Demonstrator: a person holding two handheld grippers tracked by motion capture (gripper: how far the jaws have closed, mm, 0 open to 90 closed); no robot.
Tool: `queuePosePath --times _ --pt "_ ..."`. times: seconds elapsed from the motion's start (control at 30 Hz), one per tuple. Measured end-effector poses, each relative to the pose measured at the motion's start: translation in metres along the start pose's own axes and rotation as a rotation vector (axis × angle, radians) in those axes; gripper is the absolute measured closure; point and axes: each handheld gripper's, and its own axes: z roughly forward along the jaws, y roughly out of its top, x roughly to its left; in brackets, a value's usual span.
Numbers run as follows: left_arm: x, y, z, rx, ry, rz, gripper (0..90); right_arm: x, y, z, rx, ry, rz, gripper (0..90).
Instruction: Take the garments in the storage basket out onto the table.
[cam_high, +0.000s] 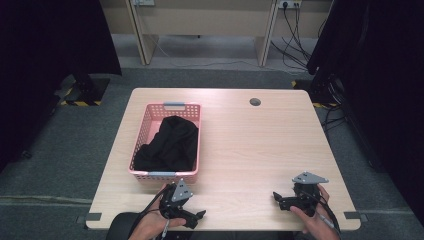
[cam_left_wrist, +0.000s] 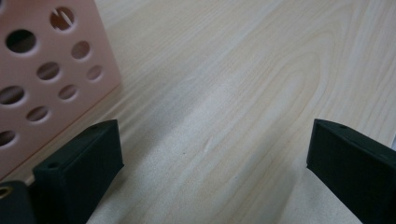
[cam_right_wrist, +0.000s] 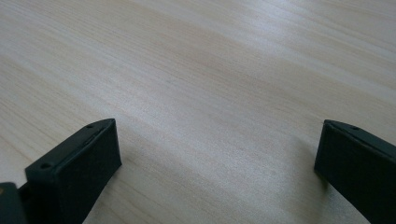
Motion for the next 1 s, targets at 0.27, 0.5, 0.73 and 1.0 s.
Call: queuePosePath --times 0.27,0.5,0.73,1.0 --pt "-0.004 0.003 -0.002 -0.010 -0.015 -0.018 2.5 0.000 0.000 0.000 0.000 0.000 0.000 0.4" --pt "-0.003 0.007 -0.011 -0.040 -0.020 -0.044 2.5 0.000 0.000 0.000 0.000 0.000 0.000 0.4" --pt "-0.002 0.008 -0.013 -0.045 -0.016 -0.049 2.5 0.000 0.000 0.000 0.000 0.000 0.000 0.4" --pt "-0.003 0.010 -0.017 -0.056 -0.011 -0.049 2.6 0.000 0.000 0.000 0.000 0.000 0.000 0.4"
